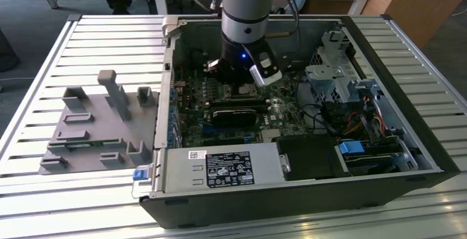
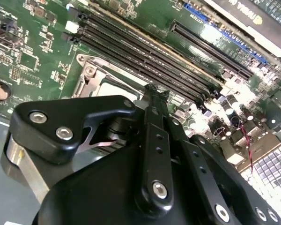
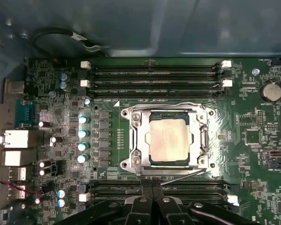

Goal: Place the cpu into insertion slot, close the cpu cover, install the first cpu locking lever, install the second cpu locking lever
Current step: 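Install the second cpu locking lever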

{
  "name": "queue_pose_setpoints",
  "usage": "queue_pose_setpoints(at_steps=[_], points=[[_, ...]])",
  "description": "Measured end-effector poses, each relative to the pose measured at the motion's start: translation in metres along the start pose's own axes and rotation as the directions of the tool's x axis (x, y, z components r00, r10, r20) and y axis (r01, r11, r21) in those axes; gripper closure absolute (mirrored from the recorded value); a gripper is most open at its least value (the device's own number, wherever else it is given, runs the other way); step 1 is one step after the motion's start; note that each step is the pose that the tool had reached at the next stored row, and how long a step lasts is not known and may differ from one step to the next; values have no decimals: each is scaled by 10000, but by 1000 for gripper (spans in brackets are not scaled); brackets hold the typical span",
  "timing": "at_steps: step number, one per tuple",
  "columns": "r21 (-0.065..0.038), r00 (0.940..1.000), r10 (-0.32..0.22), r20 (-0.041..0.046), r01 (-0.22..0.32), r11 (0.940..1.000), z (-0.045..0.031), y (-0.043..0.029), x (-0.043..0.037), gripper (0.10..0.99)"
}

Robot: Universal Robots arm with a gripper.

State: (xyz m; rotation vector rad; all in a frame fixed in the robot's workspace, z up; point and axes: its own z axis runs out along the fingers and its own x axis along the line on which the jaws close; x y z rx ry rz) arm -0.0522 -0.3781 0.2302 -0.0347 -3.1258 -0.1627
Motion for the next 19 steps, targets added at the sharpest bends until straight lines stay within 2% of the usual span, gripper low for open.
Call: queue_pose_setpoints(at_steps=[5,15,19], points=[[-174,10000,29,-48,-30,9998,9,-57,-2,980],[-221,10000,29,-50,-30,9998,142,-91,29,980],[-285,10000,27,-53,-29,9996,183,-96,45,980]])
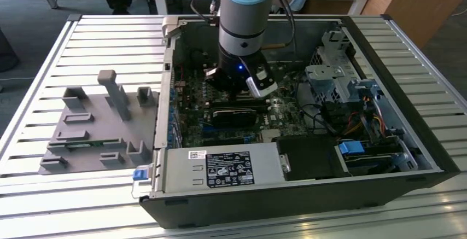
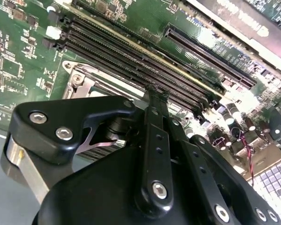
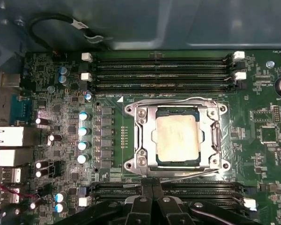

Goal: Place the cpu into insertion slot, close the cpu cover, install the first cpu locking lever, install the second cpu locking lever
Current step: 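Install the second cpu locking lever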

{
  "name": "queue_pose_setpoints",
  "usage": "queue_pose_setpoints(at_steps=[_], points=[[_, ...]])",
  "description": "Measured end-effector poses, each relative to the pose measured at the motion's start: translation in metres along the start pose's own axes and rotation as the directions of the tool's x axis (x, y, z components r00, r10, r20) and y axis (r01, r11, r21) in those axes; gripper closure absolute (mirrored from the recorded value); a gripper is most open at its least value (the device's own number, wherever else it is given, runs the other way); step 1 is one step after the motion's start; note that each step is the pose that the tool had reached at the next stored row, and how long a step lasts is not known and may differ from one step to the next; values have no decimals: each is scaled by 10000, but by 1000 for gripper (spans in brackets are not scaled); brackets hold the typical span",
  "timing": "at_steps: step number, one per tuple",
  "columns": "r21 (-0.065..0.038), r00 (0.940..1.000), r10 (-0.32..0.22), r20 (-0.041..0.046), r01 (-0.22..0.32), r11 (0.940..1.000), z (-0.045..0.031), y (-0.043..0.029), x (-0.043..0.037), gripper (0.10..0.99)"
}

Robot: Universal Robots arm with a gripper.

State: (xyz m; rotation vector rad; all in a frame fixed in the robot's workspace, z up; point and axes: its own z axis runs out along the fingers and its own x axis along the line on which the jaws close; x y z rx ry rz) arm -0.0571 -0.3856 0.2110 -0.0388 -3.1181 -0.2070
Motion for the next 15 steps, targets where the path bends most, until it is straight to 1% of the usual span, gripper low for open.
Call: queue_pose_setpoints(at_steps=[1,3,5,6,8,15], points=[[-45,10000,-1,-1,1,10000,4,-1,2,980],[-193,10000,-2,-4,2,9998,7,-8,6,980],[-330,10000,-4,-7,4,9995,6,-33,10,980],[-366,10000,-4,-8,4,9993,6,-48,12,980],[-408,10000,-5,-9,5,9992,8,-70,17,980],[-508,10000,-7,-9,7,9987,23,-96,55,980]])
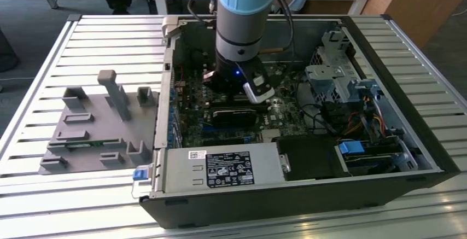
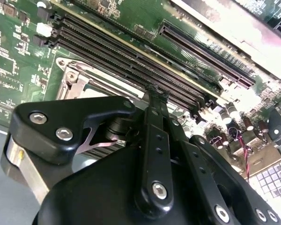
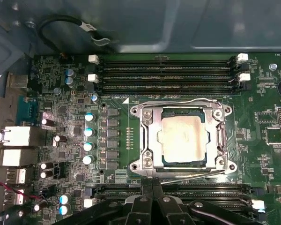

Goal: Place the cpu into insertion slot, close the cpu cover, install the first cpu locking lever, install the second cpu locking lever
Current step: 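Install the second cpu locking lever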

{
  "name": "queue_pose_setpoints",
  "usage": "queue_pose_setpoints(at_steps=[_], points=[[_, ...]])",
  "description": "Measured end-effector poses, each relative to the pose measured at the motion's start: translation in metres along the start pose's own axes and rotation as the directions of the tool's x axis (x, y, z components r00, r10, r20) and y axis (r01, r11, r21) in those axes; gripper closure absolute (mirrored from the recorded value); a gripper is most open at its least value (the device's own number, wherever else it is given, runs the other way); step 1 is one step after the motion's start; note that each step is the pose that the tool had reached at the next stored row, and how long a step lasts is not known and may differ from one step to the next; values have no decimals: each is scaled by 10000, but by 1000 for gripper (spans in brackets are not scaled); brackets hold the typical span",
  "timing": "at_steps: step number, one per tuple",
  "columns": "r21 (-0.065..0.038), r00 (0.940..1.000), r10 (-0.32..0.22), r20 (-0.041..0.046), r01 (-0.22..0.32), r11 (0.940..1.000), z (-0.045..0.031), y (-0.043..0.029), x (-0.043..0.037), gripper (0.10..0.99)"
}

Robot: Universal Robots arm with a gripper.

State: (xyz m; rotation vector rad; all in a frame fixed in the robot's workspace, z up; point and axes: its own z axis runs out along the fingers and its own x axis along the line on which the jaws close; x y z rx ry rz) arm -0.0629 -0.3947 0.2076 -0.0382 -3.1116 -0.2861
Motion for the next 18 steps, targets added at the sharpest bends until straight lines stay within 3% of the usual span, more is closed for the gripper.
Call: queue_pose_setpoints(at_steps=[8,18], points=[[-204,10000,-2,-5,2,9998,54,-18,34,980],[-609,10000,-9,-15,8,9981,114,-33,67,980]])
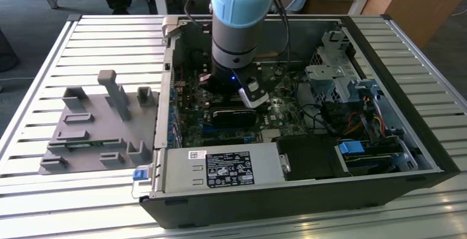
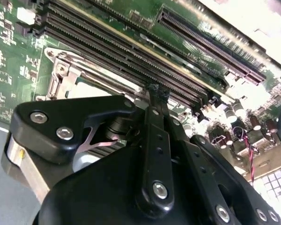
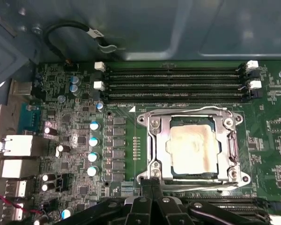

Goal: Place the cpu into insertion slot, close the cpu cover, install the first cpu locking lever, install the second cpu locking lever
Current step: 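Install the second cpu locking lever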

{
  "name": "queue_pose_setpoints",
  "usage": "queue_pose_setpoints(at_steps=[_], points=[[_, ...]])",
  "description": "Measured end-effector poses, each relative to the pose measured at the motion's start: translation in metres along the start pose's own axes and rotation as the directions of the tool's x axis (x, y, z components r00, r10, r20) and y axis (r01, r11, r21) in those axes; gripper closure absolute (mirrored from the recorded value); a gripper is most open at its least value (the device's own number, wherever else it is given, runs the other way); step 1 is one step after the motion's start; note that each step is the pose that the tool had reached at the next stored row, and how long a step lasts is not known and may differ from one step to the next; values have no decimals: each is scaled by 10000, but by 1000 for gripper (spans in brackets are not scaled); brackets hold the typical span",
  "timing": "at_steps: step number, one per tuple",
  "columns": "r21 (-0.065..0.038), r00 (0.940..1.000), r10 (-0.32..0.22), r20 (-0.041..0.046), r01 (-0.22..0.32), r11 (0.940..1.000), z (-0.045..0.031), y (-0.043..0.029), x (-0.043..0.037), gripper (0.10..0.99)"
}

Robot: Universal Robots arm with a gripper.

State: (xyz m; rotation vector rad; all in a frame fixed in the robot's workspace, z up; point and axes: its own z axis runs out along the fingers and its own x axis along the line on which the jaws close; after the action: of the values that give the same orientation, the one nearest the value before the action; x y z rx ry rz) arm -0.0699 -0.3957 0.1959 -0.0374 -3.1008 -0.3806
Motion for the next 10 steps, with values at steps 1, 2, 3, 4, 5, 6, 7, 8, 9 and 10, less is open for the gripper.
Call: queue_pose_setpoints(at_steps=[1,2,3,4,5,6,7,8,9,10], points=[[-33,10000,0,-1,0,10000,4,-1,5,980],[-60,10000,-1,-2,1,10000,8,-2,13,980],[-87,10000,-1,-2,1,10000,11,-3,20,980],[-112,10000,-1,-3,1,9999,14,-4,26,980],[-133,10000,-1,-3,1,9999,18,-5,32,980],[-148,10000,-2,-4,2,9999,23,-6,36,980],[-161,10000,-3,-3,3,9999,28,-7,40,980],[-173,10000,-3,-3,3,9998,32,-8,44,980],[-185,10000,-3,-5,3,9998,36,-9,47,980],[-198,10000,-3,-5,3,9998,41,-9,51,980]])
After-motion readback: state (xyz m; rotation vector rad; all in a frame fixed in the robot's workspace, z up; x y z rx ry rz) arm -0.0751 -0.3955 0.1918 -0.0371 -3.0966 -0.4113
